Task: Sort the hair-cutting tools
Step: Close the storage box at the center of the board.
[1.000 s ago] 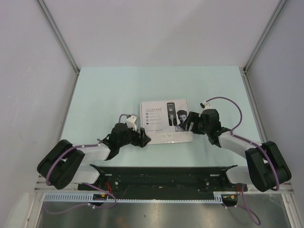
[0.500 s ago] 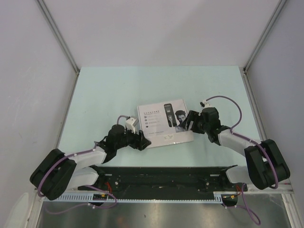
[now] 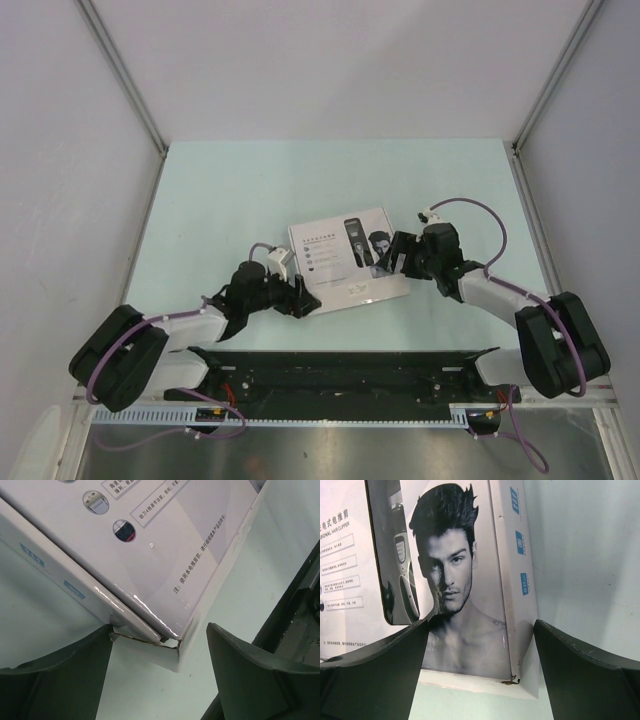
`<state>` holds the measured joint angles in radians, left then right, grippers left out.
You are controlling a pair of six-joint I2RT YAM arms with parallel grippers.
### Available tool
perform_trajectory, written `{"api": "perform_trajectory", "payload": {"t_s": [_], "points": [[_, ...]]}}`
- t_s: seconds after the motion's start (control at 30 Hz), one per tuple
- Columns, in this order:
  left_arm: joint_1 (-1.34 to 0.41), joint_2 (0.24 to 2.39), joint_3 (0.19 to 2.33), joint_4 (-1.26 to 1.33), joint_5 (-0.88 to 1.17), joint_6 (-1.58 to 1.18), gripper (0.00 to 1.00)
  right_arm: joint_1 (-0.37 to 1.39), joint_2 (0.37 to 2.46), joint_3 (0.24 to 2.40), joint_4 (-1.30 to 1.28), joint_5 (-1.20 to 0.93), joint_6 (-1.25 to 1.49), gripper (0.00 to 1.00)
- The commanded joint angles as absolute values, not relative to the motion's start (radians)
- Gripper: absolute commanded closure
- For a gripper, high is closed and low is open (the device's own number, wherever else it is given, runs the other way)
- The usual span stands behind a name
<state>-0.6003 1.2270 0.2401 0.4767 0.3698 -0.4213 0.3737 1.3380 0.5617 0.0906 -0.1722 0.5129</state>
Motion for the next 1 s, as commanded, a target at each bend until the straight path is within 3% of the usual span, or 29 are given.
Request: {"api": "perform_trajectory", "payload": {"t_s": [0.0, 0.33, 0.5, 0.77, 0.97], "points": [[-0.612, 1.247, 0.31, 0.555, 0.364, -0.482, 0.19, 0.393, 1.315, 0.557, -0.006, -0.239, 0.462, 0.09], [-0.554, 1.344, 0.443, 0.56, 0.301, -0.515, 0.18, 0.42, 1.262, 0.577, -0.011, -0.318, 0.519, 0.11], [-0.526, 1.382, 0.489, 0.56, 0.37, -0.535, 0.18, 0.425, 1.243, 0.577, -0.072, -0.201, 0.517, 0.11], [-0.514, 1.401, 0.486, 0.561, 0.396, -0.552, 0.2, 0.394, 0.999, 0.444, -0.189, -0.034, 0.578, 0.03], [-0.512, 1.393, 0.479, 0.56, 0.396, -0.548, 0.2, 0.391, 0.924, 0.355, -0.181, -0.15, 0.643, 0.02]]}}
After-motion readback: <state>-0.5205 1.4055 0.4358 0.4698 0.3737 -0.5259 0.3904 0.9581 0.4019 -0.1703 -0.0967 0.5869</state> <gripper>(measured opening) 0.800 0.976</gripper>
